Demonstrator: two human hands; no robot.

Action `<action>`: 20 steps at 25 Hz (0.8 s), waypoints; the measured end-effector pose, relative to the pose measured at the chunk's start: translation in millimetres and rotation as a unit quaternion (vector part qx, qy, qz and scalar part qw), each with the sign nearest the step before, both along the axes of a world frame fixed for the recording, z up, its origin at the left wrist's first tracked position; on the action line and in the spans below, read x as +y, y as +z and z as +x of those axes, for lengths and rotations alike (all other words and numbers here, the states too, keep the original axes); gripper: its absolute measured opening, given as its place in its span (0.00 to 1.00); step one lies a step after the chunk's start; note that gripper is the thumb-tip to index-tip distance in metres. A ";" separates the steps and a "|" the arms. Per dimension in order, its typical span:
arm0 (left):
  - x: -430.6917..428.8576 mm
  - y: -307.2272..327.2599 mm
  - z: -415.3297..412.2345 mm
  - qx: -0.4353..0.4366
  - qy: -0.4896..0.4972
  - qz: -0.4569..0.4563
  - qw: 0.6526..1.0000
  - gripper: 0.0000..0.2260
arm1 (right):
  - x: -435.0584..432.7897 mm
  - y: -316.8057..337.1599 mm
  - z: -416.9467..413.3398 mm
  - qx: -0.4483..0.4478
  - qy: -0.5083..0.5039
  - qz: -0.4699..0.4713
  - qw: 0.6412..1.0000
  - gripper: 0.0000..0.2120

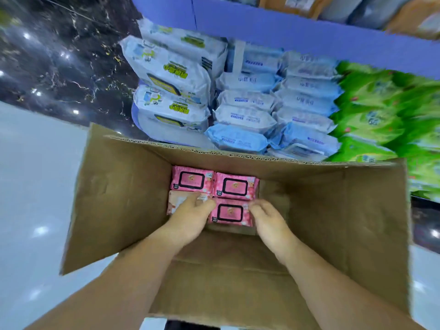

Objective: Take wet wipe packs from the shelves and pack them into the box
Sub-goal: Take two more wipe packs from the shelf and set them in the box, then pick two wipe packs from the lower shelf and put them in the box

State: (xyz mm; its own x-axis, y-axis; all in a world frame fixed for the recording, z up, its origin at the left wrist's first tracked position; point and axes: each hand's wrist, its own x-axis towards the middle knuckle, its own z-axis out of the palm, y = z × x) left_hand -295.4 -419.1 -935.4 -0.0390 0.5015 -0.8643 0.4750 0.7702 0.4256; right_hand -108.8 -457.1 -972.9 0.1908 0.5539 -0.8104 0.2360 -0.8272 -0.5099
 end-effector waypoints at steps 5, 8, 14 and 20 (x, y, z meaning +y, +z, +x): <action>15.8 164.0 9.9 -0.030 0.006 0.066 0.997 0.27 | 10.3 174.0 8.1 0.008 -0.015 0.028 0.999 0.20; 37.9 270.7 18.0 -0.046 -0.003 0.132 0.990 0.23 | 28.2 280.8 16.4 0.017 -0.042 0.081 0.996 0.21; 72.4 457.3 28.7 -0.111 -0.040 0.263 0.957 0.21 | 54.2 471.3 32.1 0.016 -0.077 0.206 0.975 0.24; 108.8 563.6 63.9 -0.148 -0.087 0.349 0.921 0.23 | 62.8 580.8 61.5 0.001 -0.103 0.291 0.951 0.24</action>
State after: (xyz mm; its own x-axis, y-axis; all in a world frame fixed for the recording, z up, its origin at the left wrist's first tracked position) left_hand -231.5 -310.3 -371.8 0.2799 0.9157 -0.2883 0.3487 0.1827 0.9192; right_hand -47.3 -394.3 -392.1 0.3423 0.8595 -0.3796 0.0969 -0.4341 -0.8956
